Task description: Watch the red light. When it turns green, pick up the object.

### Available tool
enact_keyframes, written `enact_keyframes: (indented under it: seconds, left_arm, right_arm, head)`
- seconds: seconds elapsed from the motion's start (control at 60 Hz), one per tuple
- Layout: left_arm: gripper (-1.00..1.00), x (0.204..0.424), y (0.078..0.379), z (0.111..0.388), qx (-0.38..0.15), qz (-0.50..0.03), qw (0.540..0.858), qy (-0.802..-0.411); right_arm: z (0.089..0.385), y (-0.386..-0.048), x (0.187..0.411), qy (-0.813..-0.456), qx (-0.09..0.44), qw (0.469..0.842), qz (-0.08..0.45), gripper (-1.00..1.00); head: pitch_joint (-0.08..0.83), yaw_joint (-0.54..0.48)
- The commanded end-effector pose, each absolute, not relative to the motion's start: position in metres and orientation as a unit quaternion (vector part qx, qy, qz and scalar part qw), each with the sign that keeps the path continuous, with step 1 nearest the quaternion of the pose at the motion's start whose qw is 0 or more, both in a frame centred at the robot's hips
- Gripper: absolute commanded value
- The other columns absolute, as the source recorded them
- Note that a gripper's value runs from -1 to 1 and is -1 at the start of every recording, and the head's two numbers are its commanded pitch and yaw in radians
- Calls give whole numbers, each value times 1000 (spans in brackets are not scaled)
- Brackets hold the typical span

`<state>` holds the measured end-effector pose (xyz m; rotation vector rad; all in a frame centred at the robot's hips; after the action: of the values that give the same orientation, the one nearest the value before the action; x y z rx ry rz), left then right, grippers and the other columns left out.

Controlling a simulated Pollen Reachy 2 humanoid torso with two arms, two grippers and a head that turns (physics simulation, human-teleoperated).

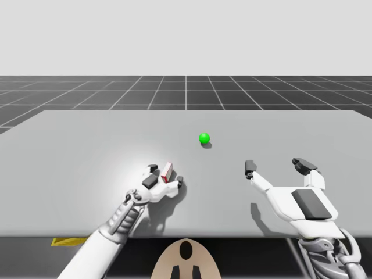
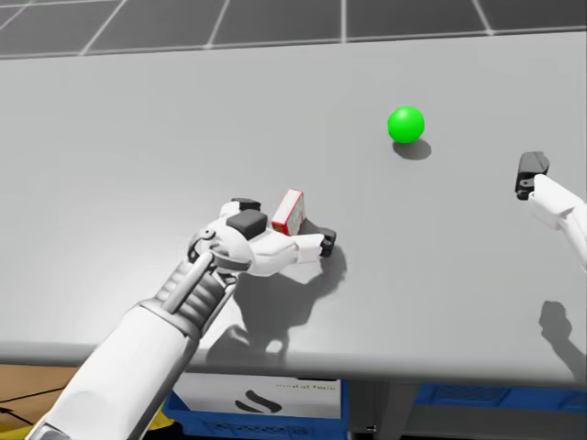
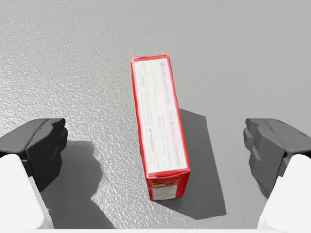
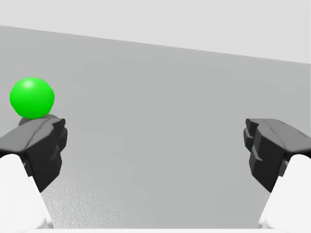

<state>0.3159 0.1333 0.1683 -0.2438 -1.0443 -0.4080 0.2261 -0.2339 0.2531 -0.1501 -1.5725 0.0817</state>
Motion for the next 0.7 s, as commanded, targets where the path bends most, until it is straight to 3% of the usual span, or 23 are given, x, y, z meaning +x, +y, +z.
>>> enact_keyframes:
  seconds: [0.017, 0.033, 0.05, 0.067, 0.1, 0.367, 0.7]
  left_arm:
    - [-826, 315, 107, 160, -139, -168, 849, -481]
    - [-717, 314, 107, 160, -138, -167, 848, -484]
    - [-58, 313, 107, 160, -139, -165, 847, -486]
    - [790, 313, 107, 161, -141, -166, 847, -485]
    - [937, 312, 107, 161, -141, -168, 845, -488]
    - [984, 304, 104, 165, -155, -181, 840, -487]
    - [983, 302, 106, 165, -156, -184, 839, -488]
  right_arm:
    - [252, -233, 225, -707, -64, 704, 33, -1000]
    - [253, -233, 225, -707, -64, 703, 33, -1000]
    - [253, -233, 225, -707, -64, 703, 33, -1000]
    - [253, -233, 225, -707, -64, 704, 33, -1000]
    - [253, -233, 225, -707, -64, 704, 32, -1000]
    - [253, -233, 226, -706, -65, 704, 33, -1000]
    - [253, -234, 226, -705, -63, 706, 30, -1000]
  head:
    - [686, 117]
    - [686, 116]
    - [686, 116]
    - [685, 116]
    - [685, 116]
    - [640, 121]
    - [346, 111]
